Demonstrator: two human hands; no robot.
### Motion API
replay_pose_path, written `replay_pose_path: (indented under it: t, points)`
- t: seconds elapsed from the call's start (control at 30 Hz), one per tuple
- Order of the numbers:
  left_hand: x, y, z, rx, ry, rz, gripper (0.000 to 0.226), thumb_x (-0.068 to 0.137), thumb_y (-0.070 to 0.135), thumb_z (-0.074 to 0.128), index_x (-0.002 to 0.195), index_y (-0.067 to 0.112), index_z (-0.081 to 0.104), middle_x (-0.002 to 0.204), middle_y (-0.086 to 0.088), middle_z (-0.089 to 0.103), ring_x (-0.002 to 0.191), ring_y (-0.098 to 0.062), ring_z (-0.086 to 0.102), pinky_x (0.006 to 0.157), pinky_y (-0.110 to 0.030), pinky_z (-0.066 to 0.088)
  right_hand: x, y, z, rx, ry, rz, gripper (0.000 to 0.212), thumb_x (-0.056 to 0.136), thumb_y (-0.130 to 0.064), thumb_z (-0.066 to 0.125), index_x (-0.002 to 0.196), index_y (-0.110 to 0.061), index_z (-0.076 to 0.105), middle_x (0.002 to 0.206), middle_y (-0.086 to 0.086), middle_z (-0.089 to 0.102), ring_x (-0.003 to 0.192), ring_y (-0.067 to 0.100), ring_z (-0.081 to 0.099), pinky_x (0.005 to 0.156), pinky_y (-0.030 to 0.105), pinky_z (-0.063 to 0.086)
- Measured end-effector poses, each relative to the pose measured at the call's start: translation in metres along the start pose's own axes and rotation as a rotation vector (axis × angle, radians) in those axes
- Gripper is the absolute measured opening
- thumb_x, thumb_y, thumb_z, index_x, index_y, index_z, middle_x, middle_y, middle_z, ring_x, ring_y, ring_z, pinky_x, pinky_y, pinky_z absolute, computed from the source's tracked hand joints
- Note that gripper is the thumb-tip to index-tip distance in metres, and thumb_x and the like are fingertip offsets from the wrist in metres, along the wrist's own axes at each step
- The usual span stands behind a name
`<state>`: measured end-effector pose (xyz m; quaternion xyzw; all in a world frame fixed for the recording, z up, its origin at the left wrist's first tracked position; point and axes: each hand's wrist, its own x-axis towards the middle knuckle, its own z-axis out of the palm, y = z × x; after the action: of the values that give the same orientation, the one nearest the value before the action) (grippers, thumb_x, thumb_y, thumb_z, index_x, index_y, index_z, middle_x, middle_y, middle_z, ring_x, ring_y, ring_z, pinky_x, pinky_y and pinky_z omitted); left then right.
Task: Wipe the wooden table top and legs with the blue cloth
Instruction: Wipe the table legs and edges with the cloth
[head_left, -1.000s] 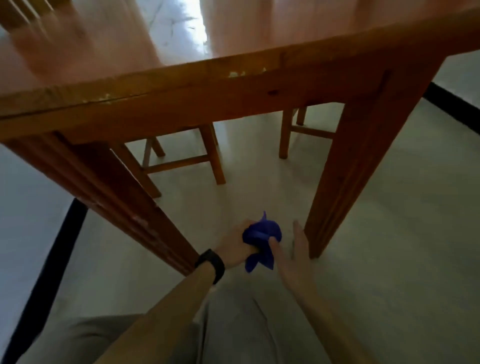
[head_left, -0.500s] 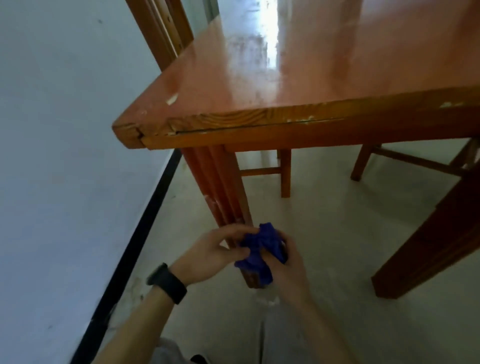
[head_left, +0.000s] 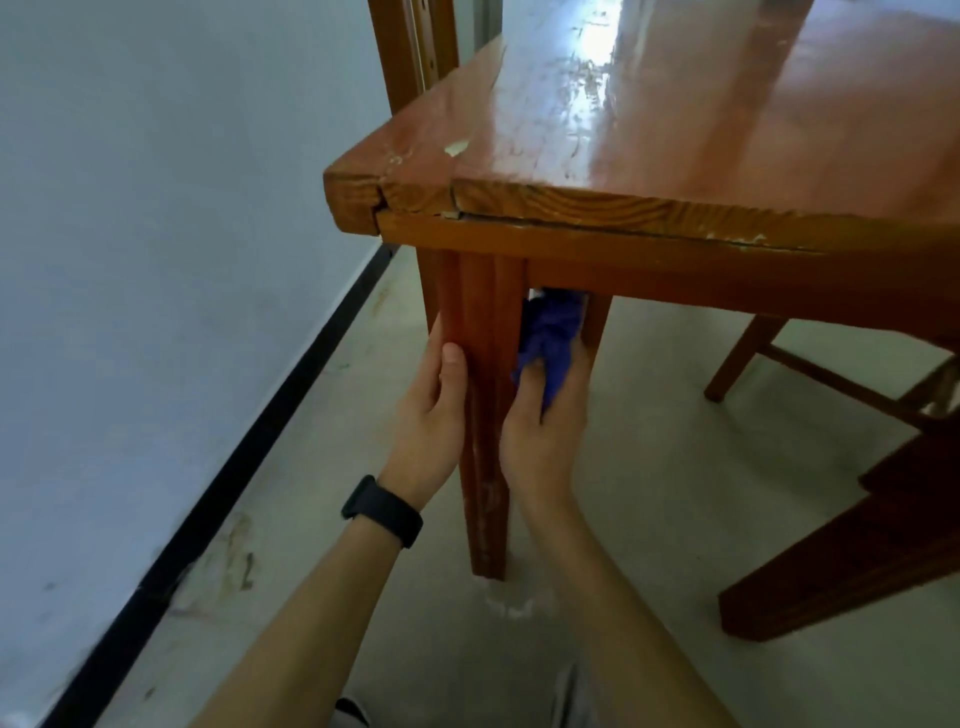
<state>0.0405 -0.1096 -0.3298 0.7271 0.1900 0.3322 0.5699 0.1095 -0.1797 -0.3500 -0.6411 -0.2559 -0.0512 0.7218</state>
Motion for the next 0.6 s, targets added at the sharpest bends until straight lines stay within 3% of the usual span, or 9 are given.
replay_pose_path:
  t: [0.07, 0.17, 0.2, 0.27, 0.37, 0.47, 0.53, 0.6]
  points:
    - [-0.001, -0.002, 0.006, 0.009, 0.029, 0.006, 0.049, 0.105, 0.039, 0.026, 0.153, 0.033, 0.024, 0.136, 0.03, 0.046, 0.123, 0.011, 0.048, 0.096, -0.01, 0.044, -0.02, 0.054, -0.018, -0.23, -0.145, 0.077, 0.037, 0.103, -0.026, 0.043, 0.14, -0.027, 0.042, 0.136, 0.001, 0.05, 0.117, 0.008, 0.055, 0.101, 0.024, 0.048]
    - [-0.002, -0.004, 0.008, -0.006, 0.03, -0.008, 0.052, 0.102, 0.045, 0.027, 0.153, 0.034, 0.025, 0.141, 0.021, 0.048, 0.124, 0.005, 0.05, 0.096, -0.015, 0.046, -0.034, 0.103, -0.046, -0.416, -0.381, 0.32, 0.023, 0.098, -0.04, 0.045, 0.119, -0.037, 0.053, 0.113, -0.003, 0.059, 0.098, 0.014, 0.058, 0.095, 0.037, 0.05]
    - [-0.003, -0.003, 0.009, -0.003, 0.032, -0.017, 0.053, 0.101, 0.047, 0.027, 0.153, 0.035, 0.025, 0.143, 0.018, 0.048, 0.125, 0.003, 0.051, 0.098, -0.018, 0.047, -0.032, 0.102, -0.052, -0.393, -0.361, 0.344, 0.02, 0.097, -0.04, 0.046, 0.116, -0.039, 0.053, 0.109, -0.005, 0.059, 0.095, 0.014, 0.057, 0.092, 0.035, 0.048]
    - [-0.004, -0.001, 0.012, 0.005, 0.032, -0.016, 0.054, 0.099, 0.05, 0.027, 0.152, 0.038, 0.026, 0.142, 0.017, 0.049, 0.124, 0.002, 0.052, 0.099, -0.021, 0.049, -0.017, 0.08, -0.057, -0.236, -0.183, 0.326, 0.03, 0.098, -0.034, 0.05, 0.128, -0.035, 0.048, 0.115, -0.008, 0.059, 0.103, 0.01, 0.057, 0.091, 0.025, 0.045]
    - [-0.006, 0.0, 0.014, -0.033, 0.042, -0.012, 0.042, 0.101, 0.049, 0.028, 0.143, 0.048, 0.033, 0.136, 0.022, 0.054, 0.123, 0.0, 0.053, 0.1, -0.028, 0.048, 0.003, 0.022, -0.043, 0.008, -0.042, 0.107, 0.039, 0.1, -0.032, 0.054, 0.135, -0.041, 0.039, 0.124, -0.018, 0.054, 0.112, -0.004, 0.055, 0.091, 0.01, 0.044]
    - [-0.008, -0.004, 0.013, -0.005, 0.058, -0.024, 0.043, 0.101, 0.051, 0.029, 0.142, 0.046, 0.037, 0.137, 0.02, 0.054, 0.126, -0.004, 0.052, 0.105, -0.04, 0.046, -0.01, 0.026, -0.019, -0.021, -0.073, -0.037, 0.041, 0.102, -0.034, 0.046, 0.141, -0.042, 0.038, 0.142, -0.003, 0.043, 0.122, 0.005, 0.05, 0.099, 0.014, 0.044]
    - [-0.008, -0.007, 0.012, 0.028, 0.086, -0.028, 0.049, 0.1, 0.052, 0.03, 0.147, 0.038, 0.037, 0.139, 0.014, 0.054, 0.125, -0.006, 0.054, 0.105, -0.044, 0.047, -0.034, 0.074, -0.021, -0.116, -0.135, 0.081, 0.043, 0.101, -0.033, 0.044, 0.144, -0.031, 0.04, 0.141, -0.001, 0.041, 0.116, 0.006, 0.052, 0.093, 0.011, 0.045]
    - [-0.007, -0.007, 0.008, 0.048, 0.092, -0.028, 0.05, 0.1, 0.051, 0.031, 0.147, 0.037, 0.037, 0.137, 0.012, 0.056, 0.122, -0.006, 0.056, 0.102, -0.043, 0.05, -0.054, 0.122, -0.042, -0.324, -0.337, 0.283, 0.034, 0.102, -0.03, 0.044, 0.135, -0.037, 0.045, 0.123, -0.002, 0.053, 0.094, 0.007, 0.059, 0.077, 0.012, 0.045]
